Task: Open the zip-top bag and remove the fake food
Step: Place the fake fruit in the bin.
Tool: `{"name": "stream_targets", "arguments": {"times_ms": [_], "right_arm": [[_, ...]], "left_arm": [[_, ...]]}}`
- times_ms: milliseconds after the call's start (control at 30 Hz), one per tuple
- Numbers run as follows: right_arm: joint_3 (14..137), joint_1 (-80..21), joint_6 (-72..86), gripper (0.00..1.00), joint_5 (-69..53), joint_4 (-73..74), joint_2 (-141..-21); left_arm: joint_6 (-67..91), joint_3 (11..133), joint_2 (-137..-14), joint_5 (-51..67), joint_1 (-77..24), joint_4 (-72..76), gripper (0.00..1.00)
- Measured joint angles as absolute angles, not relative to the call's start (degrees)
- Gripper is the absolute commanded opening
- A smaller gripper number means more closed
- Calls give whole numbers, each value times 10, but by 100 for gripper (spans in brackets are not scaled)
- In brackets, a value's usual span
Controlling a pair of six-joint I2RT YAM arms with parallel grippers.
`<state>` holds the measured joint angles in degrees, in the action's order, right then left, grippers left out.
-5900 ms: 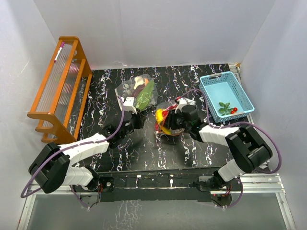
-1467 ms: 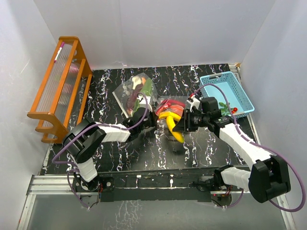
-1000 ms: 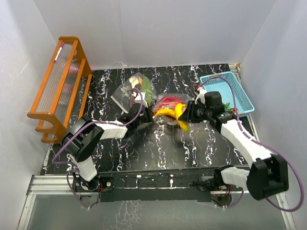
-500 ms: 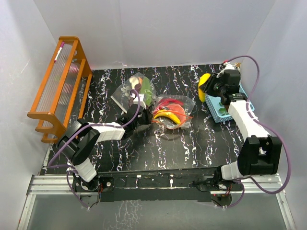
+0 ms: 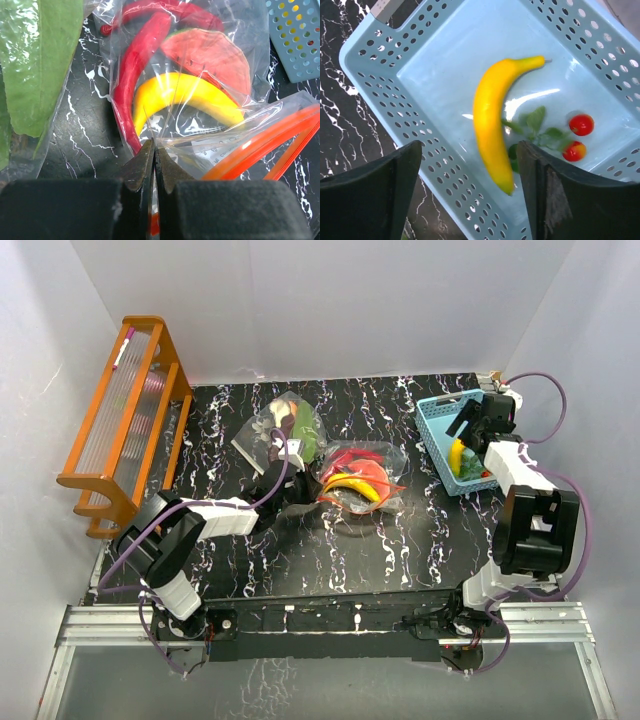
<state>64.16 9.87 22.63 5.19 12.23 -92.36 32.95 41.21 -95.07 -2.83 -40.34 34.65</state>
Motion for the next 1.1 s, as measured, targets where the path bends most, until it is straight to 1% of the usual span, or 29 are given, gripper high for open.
{"name": "stream_targets", "arguments": {"times_ms": [67, 133, 200, 300, 367, 433, 467, 500, 533, 567, 600, 700, 733, 933, 1100], "right_arm": [[639, 98, 223, 82, 59, 121, -923], [636, 98, 221, 75, 55, 120, -917], [625, 98, 220, 71, 36, 117, -898], [605, 85, 219, 71, -2, 116, -847], [602, 52, 213, 72, 0, 116, -819], [601, -11, 208, 73, 9, 113, -797], [596, -48, 206, 73, 7, 108, -787], [588, -72, 206, 73, 2, 104, -780], [574, -97, 206, 73, -2, 98, -772], [554, -114, 206, 74, -5, 92, -763], [534, -124, 208, 75, -8, 89, -757], [474, -137, 213, 75, -17, 89, -753], [458, -140, 214, 75, -18, 90, -754], [422, -150, 214, 75, -15, 97, -733], [422, -150, 209, 73, 12, 90, -680]], "left_arm": [[331, 412, -950, -24, -403, 347, 0], [333, 412, -950, -22, -403, 347, 0], [334, 412, -950, -21, -403, 347, 1], [335, 412, -950, -21, -403, 347, 1], [335, 412, -950, -20, -403, 347, 2], [335, 413, -950, -20, -403, 347, 5], [335, 413, -950, -20, -403, 347, 8], [335, 413, -950, -18, -403, 347, 13], [334, 413, -950, -16, -403, 348, 21], [334, 413, -950, -13, -403, 351, 33], [333, 413, -950, -8, -403, 354, 40], [334, 413, -950, 7, -403, 361, 55], [334, 414, -950, 14, -403, 362, 57], [298, 422, -931, 34, -403, 339, 61], [215, 453, -885, -2, -403, 272, 66]]}}
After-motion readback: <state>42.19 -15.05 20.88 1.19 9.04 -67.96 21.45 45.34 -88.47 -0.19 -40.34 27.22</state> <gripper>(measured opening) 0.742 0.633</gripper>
